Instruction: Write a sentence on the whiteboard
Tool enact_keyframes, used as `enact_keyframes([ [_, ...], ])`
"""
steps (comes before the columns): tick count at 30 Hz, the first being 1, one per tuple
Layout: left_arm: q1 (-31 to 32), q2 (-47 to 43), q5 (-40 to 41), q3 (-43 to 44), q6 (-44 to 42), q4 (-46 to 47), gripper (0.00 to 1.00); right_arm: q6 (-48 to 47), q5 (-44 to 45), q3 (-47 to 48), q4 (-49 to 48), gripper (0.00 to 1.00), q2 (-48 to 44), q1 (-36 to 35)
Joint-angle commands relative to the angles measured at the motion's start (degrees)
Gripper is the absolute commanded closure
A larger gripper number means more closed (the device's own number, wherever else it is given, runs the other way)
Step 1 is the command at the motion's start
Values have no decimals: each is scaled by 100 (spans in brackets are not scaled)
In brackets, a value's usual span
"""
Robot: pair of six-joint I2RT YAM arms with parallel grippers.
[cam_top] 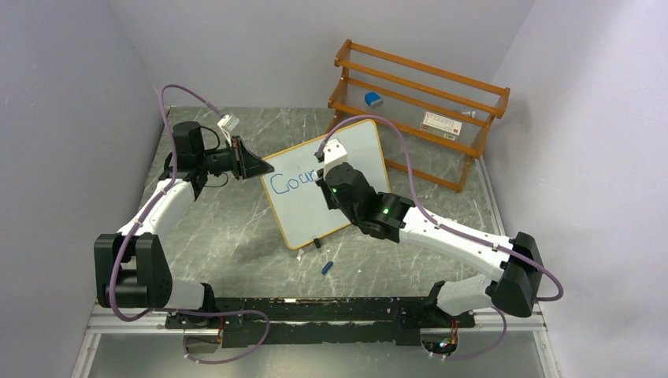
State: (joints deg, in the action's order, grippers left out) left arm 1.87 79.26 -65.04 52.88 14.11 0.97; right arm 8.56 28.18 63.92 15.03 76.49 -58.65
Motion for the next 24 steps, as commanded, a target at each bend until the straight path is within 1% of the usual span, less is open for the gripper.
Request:
enact_keyframes([
  [1,165,125,44,13,-205,-341,95,3,167,-90,214,100,-115,54],
  [11,165,133,29,12,-194,-318,95,76,311,-134,54,100,-86,130],
  [24,165,150,35,15,-205,-334,95,67,251,-152,-86,100,-69,150],
])
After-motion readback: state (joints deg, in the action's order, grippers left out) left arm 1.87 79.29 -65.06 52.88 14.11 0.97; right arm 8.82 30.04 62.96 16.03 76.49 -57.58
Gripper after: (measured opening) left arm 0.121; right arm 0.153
